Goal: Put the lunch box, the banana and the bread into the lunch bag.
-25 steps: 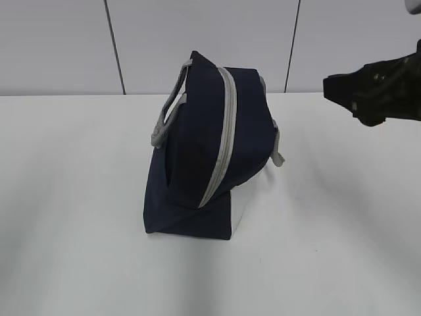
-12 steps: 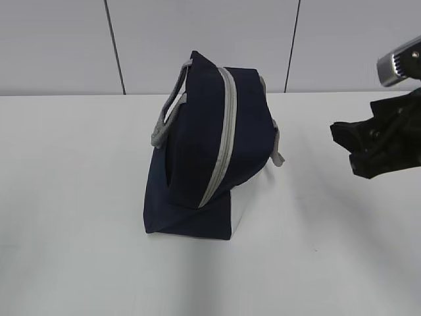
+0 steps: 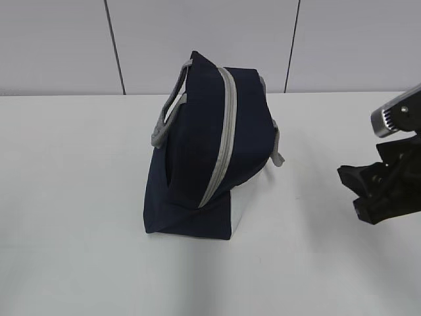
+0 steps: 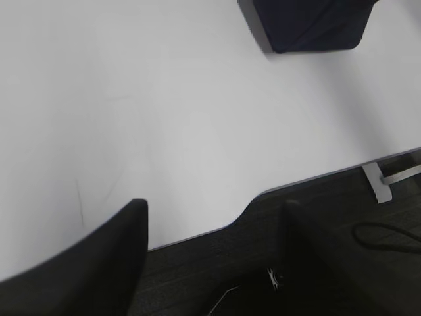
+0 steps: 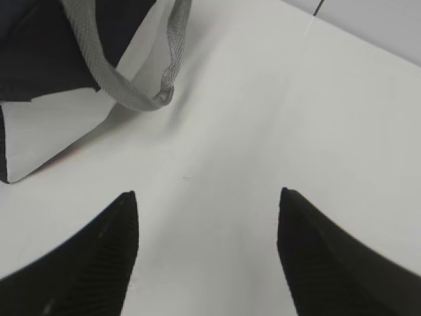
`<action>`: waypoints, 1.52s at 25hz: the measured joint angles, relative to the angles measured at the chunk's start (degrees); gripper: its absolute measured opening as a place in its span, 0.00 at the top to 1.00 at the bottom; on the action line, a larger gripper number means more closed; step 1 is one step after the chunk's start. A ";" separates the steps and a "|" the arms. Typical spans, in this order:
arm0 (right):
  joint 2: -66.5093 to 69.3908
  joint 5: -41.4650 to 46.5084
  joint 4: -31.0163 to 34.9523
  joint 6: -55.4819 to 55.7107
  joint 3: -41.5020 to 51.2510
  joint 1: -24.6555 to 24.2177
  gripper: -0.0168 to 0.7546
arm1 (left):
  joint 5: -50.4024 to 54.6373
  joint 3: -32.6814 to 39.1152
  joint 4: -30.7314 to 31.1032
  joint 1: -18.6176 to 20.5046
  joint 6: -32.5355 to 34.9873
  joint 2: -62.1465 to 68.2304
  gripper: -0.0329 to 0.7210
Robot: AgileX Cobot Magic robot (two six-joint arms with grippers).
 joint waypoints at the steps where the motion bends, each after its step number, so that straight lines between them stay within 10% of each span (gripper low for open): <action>1: 0.00 0.51 2.82 -2.07 0.28 0.82 0.34 | 0.00 0.29 -0.06 0.00 0.00 -0.01 0.38; 9: -0.28 16.74 46.17 -36.76 -0.91 12.51 0.34 | 0.19 0.82 -0.47 0.00 0.00 -1.19 0.38; 18: -13.30 32.19 90.91 -76.41 -8.48 13.56 0.40 | 0.31 0.82 -0.55 0.00 0.00 -2.50 0.38; 27: -31.97 43.58 94.10 -78.95 -8.48 13.56 0.40 | 0.36 0.82 -0.68 0.00 0.00 -2.55 0.38; 38: -35.38 34.64 88.53 -73.23 -8.48 13.56 0.40 | 0.37 0.82 -0.74 0.00 0.00 -2.80 0.38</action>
